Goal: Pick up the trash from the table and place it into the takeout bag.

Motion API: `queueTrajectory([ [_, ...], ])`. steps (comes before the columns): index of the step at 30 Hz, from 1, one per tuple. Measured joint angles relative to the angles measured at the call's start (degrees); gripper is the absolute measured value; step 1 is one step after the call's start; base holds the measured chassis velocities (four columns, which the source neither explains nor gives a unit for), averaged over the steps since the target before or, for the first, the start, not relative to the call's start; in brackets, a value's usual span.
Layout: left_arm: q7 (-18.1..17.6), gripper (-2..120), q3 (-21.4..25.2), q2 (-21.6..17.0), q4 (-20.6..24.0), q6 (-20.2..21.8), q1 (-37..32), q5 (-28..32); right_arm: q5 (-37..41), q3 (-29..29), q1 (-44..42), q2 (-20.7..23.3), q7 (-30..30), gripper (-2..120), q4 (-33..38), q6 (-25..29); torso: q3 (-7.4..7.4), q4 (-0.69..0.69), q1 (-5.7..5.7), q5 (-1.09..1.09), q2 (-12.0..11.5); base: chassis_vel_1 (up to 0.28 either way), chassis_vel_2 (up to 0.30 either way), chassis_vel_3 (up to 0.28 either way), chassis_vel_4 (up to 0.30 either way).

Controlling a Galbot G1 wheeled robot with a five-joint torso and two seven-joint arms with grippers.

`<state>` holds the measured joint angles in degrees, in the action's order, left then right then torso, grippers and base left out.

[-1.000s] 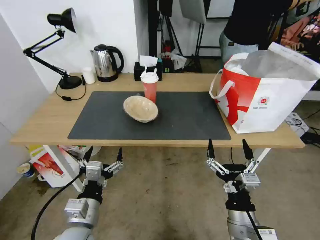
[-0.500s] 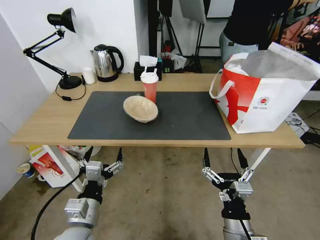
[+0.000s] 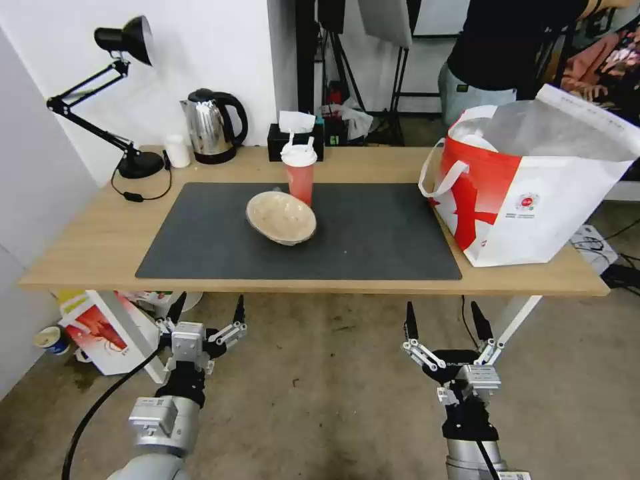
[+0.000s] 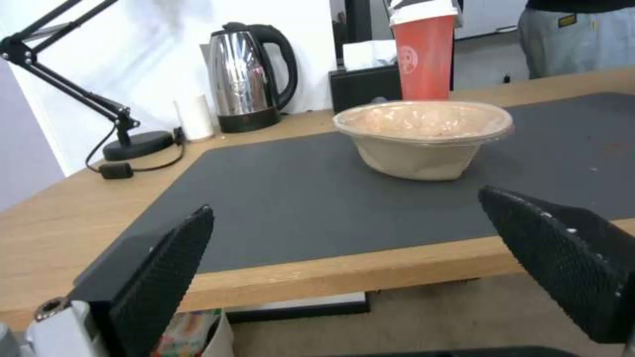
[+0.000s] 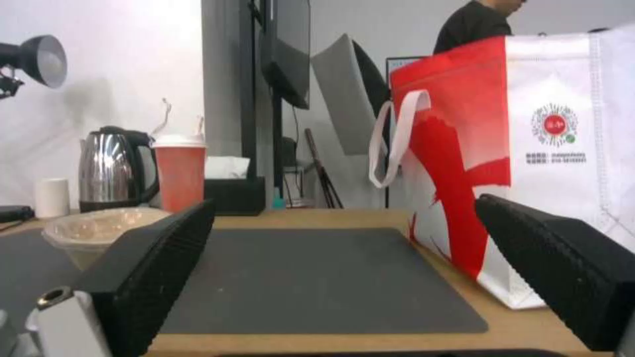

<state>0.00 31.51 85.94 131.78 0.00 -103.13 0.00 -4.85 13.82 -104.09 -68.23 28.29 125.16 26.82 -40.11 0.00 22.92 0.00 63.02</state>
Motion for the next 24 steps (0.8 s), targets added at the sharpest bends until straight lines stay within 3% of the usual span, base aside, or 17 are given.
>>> queueTrajectory([
  [24,0.0,100,0.0,0.0,0.0,0.0,0.0,0.0,1.5,0.0,1.5,-0.8,0.1,100,-3.4,-0.2,0.01,0.0,-0.01,0.0,0.0,0.0,0.0,0.0,0.0],
])
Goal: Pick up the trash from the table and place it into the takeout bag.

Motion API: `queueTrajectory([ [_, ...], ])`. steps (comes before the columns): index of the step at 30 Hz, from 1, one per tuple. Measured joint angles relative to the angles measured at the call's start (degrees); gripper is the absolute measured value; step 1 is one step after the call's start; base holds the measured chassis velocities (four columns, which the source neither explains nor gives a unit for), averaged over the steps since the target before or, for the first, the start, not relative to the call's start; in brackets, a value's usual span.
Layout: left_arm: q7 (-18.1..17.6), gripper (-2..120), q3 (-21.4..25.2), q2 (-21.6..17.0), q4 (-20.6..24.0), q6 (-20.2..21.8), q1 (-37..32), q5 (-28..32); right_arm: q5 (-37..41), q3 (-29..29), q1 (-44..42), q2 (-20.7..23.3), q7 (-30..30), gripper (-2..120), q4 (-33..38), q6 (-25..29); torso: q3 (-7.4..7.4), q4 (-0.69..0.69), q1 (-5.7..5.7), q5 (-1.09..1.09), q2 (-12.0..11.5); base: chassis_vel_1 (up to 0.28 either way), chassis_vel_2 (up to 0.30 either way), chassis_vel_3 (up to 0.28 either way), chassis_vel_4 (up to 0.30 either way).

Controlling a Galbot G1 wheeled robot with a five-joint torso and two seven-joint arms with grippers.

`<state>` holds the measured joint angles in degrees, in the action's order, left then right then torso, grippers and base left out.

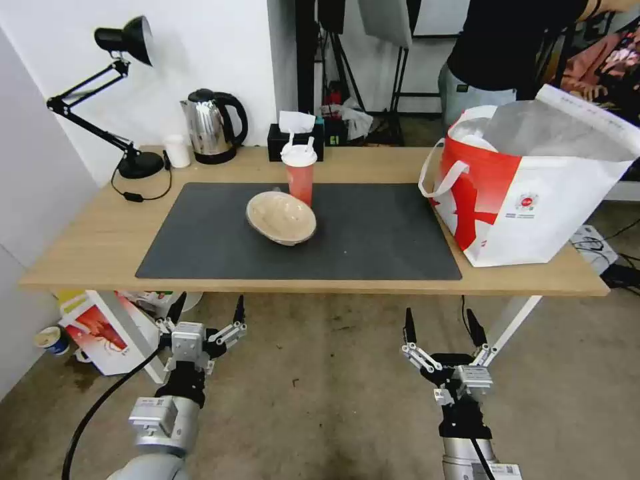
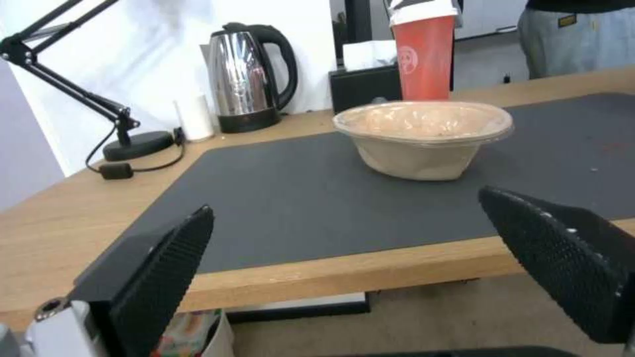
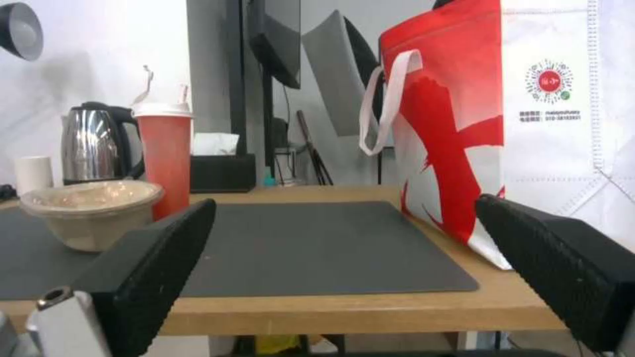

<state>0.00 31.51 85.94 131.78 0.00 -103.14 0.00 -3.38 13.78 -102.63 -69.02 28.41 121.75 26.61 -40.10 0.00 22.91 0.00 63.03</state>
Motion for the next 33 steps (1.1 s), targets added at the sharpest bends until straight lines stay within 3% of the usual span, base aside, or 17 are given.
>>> queueTrajectory([
  [23,0.0,100,0.0,0.0,0.0,0.0,0.0,0.0,0.1,0.1,0.2,-0.4,-0.1,100,0.4,-0.3,0.0,0.0,0.0,-0.01,0.0,0.0,0.0,0.0,0.0],
  [27,0.0,100,0.0,0.0,0.0,0.0,0.0,0.0,0.5,0.8,-0.6,0.3,-0.6,100,4.3,-0.6,-0.01,0.01,0.0,-0.01,0.0,0.0,0.0,0.0,0.0],
  [33,0.0,100,0.0,0.0,0.0,0.0,0.0,0.0,4.9,2.7,0.4,2.4,-2.0,100,12.5,-5.4,-0.01,0.0,0.01,0.0,0.0,0.0,0.0,0.0,0.0],
])
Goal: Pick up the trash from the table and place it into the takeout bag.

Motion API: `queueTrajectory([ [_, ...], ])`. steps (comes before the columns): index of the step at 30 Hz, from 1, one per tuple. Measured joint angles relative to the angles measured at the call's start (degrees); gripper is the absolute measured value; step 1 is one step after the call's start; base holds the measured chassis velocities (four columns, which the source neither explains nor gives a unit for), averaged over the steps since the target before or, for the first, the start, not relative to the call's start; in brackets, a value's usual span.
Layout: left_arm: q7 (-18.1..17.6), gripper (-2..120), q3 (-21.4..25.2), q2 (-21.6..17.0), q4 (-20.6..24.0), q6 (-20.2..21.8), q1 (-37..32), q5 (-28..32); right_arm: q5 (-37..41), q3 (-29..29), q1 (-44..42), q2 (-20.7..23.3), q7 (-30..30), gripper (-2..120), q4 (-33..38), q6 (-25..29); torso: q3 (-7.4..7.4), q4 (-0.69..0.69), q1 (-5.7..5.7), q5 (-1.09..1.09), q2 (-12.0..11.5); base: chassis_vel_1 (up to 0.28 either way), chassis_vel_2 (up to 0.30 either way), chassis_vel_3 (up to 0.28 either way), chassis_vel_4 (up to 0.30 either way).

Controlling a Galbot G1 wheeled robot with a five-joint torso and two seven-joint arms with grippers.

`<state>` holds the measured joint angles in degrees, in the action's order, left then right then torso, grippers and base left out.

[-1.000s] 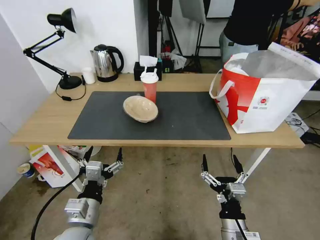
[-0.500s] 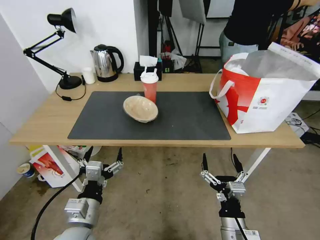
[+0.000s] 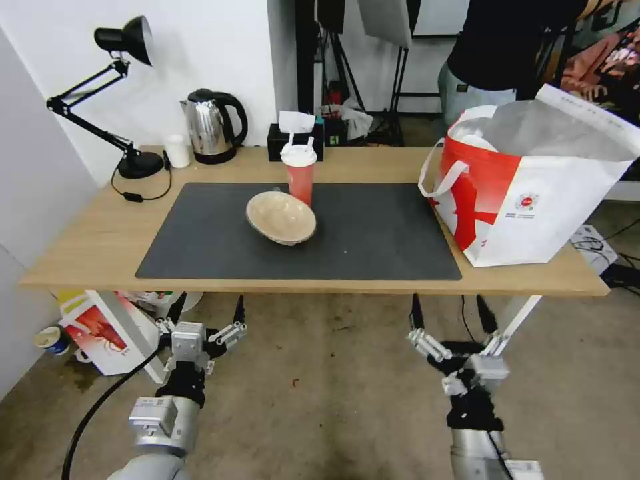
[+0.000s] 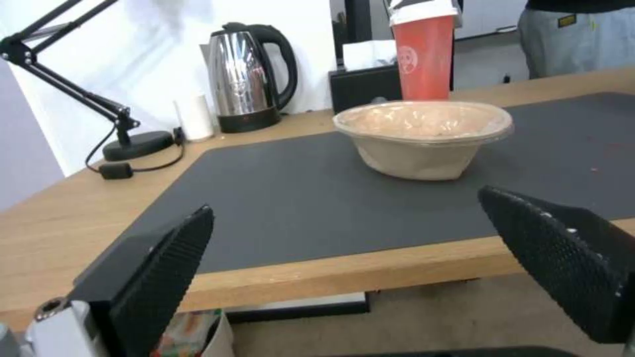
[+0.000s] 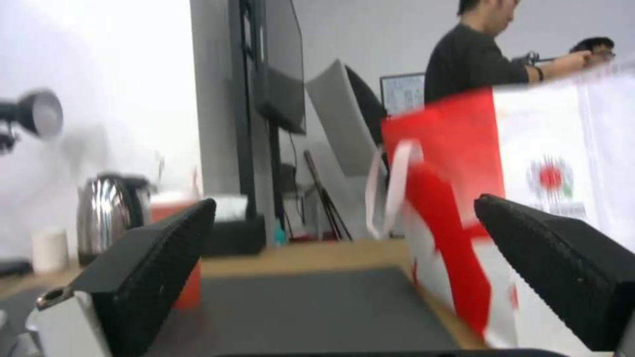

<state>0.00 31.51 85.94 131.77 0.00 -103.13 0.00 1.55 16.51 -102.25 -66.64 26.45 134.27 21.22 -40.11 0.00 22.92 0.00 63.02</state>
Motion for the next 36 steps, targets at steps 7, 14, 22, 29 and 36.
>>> queueTrajectory([
  [7,0.0,100,0.0,0.0,0.0,0.0,0.0,0.0,7.6,2.3,2.9,3.2,-1.9,100,9.1,-7.3,0.0,0.0,0.0,0.01,0.0,0.0,0.0,0.0,0.0],
  [14,0.0,100,0.0,0.0,0.0,0.0,0.0,0.0,16.3,2.4,7.2,6.0,-8.1,100,9.4,-8.1,0.0,0.01,0.0,-0.01,0.0,0.0,0.0,0.0,0.0],
  [22,0.0,100,0.0,0.0,0.0,0.0,0.0,0.0,37.2,0.6,22.4,13.2,-16.8,100,5.0,-10.3,0.0,0.0,0.01,-0.01,0.0,0.0,0.0,0.0,0.0],
  [29,0.0,100,0.0,0.0,0.0,0.0,0.0,0.0,55.0,-4.7,40.7,21.1,-20.7,100,-3.6,-13.4,-0.01,-0.01,0.02,-0.01,0.0,0.0,0.0,0.0,0.0],
  [36,0.0,100,0.0,0.0,0.0,0.0,0.0,0.0,63.2,-10.4,52.2,22.9,-26.7,100,-9.8,-15.3,-0.01,0.0,0.02,0.01,0.0,0.0,0.0,0.0,0.0],
])
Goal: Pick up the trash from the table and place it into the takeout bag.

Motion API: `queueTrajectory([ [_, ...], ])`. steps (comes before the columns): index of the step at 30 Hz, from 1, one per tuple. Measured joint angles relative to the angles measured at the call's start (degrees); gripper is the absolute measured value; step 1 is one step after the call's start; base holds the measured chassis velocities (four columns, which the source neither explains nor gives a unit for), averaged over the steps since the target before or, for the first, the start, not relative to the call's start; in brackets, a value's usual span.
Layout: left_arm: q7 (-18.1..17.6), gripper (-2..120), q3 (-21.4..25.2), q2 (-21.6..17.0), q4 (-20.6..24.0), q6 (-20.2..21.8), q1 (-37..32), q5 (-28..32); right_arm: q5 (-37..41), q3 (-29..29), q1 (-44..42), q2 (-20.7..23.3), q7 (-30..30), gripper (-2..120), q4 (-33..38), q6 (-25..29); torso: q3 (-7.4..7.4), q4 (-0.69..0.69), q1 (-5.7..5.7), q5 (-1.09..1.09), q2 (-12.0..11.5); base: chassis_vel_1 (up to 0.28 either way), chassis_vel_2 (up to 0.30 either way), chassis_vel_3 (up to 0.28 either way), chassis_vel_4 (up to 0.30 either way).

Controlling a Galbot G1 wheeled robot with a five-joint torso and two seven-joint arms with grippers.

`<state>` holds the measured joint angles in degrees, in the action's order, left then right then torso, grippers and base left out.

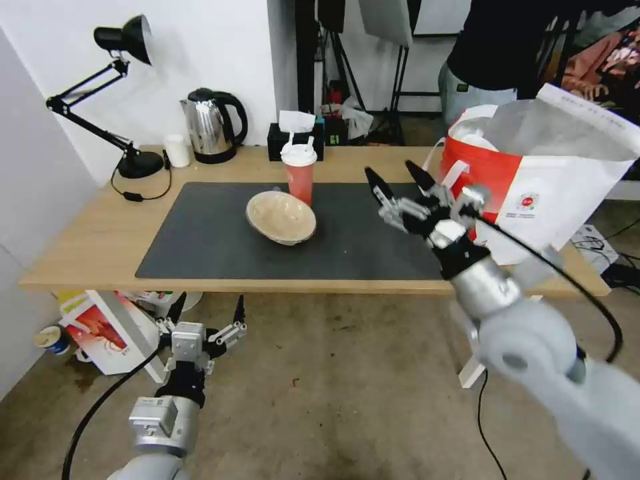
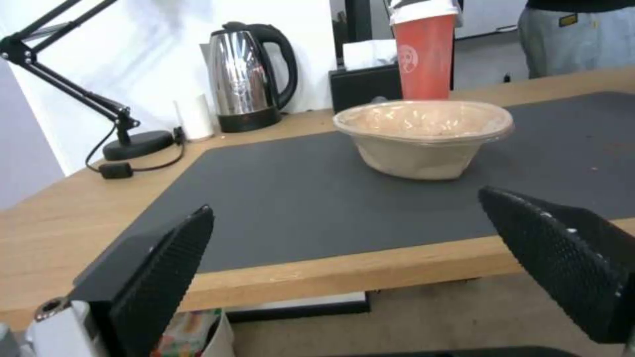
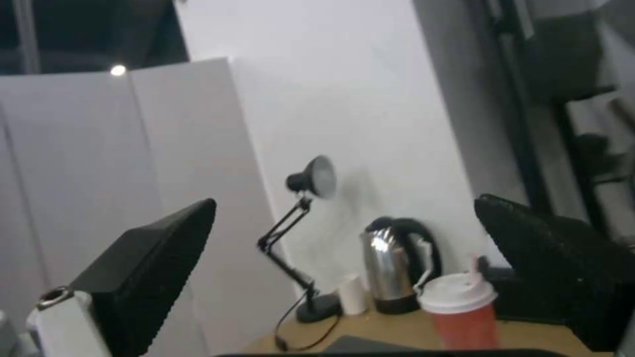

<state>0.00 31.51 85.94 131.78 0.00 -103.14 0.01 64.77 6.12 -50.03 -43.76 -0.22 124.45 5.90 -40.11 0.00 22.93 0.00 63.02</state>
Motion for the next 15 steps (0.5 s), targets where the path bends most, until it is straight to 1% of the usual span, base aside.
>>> queueTrajectory([
  [3,0.0,100,0.0,0.0,0.0,0.0,0.0,0.0,0.4,-5.1,5.7,0.3,-2.7,100,-3.9,-1.0,0.0,0.0,0.0,0.0,0.0,0.0,0.0,0.0,0.0],
  [4,0.0,100,0.0,0.0,0.0,0.0,0.0,0.0,0.4,-5.1,5.7,0.3,-2.7,100,-3.9,-1.0,0.0,0.0,0.0,0.0,0.0,0.0,0.0,0.0,0.0],
  [8,0.0,100,0.0,0.0,0.0,0.0,0.0,0.0,0.1,-10.7,11.2,0.1,-3.6,100,-7.0,-2.1,0.0,0.0,0.0,0.0,0.0,0.0,0.0,0.0,0.0],
  [9,0.0,100,0.0,0.0,0.0,0.0,0.0,0.0,0.1,-10.7,11.2,0.1,-3.6,100,-7.0,-2.1,0.0,0.0,0.0,0.0,0.0,0.0,0.0,0.0,0.0],
  [12,0.0,100,0.0,0.0,0.0,0.0,0.0,0.0,-0.4,-13.8,14.2,-0.2,-3.5,100,-8.9,-2.8,0.0,-0.01,-0.01,0.0,0.0,0.0,0.0,0.0,0.0],
  [15,0.0,100,0.0,0.0,0.0,0.0,0.0,0.0,-0.5,-15.5,15.9,0.0,-3.6,100,-9.7,-3.2,0.0,0.0,-0.02,0.0,0.0,0.0,0.0,0.0,0.0],
])
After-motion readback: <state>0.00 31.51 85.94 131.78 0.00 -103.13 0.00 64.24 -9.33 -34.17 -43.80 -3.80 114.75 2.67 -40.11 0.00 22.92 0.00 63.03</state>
